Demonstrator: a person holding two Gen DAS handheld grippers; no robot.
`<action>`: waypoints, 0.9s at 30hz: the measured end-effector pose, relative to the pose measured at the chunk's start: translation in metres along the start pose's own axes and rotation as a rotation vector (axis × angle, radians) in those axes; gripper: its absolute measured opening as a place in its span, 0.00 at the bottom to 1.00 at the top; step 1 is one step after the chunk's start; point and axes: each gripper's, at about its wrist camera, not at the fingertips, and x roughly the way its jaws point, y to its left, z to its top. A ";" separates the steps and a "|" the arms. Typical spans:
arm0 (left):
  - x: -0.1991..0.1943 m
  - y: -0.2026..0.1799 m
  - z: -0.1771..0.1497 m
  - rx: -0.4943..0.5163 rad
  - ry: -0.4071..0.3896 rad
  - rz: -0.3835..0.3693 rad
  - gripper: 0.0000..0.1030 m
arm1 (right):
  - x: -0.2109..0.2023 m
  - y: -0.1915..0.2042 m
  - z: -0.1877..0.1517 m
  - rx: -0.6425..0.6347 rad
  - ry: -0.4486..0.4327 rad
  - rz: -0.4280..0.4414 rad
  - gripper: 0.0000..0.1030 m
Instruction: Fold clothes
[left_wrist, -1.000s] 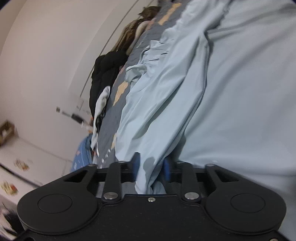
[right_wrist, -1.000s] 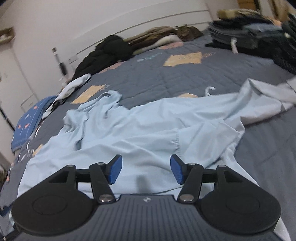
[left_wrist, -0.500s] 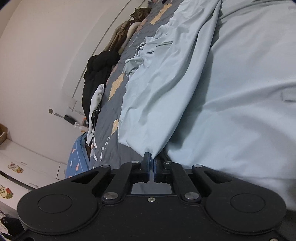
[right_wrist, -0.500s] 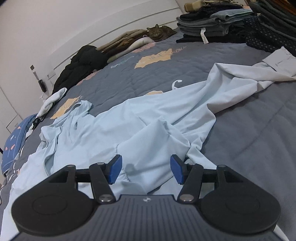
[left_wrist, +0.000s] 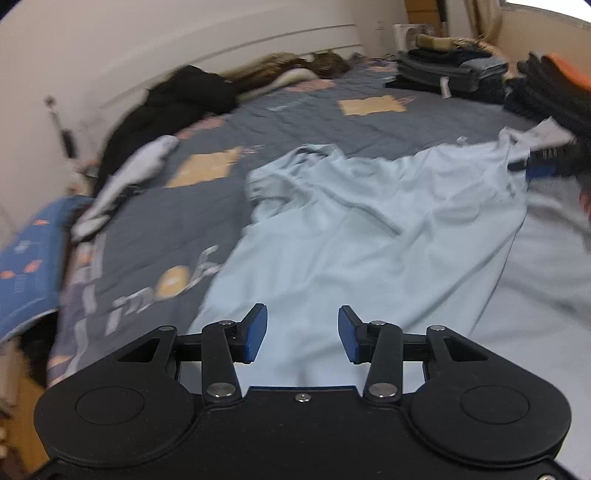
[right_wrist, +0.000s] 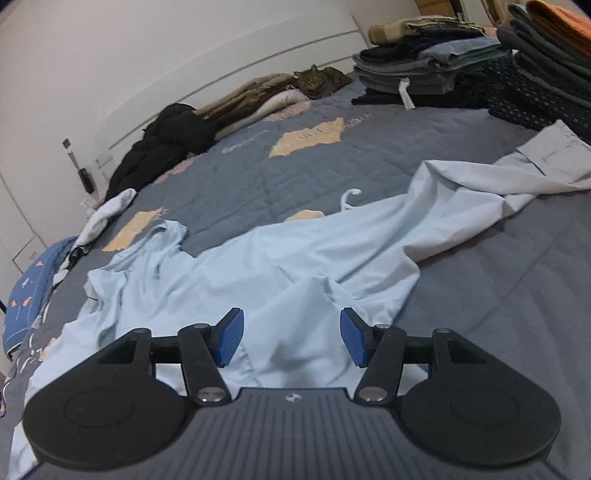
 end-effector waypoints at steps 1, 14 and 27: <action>0.011 -0.003 0.008 0.012 0.008 -0.020 0.41 | -0.001 -0.002 0.001 0.009 0.005 -0.005 0.55; 0.134 -0.044 0.039 0.190 0.222 -0.164 0.41 | -0.022 0.015 0.013 -0.073 0.018 0.067 0.55; 0.141 -0.024 0.072 0.049 0.123 -0.071 0.01 | -0.035 0.015 0.019 -0.020 0.015 0.133 0.55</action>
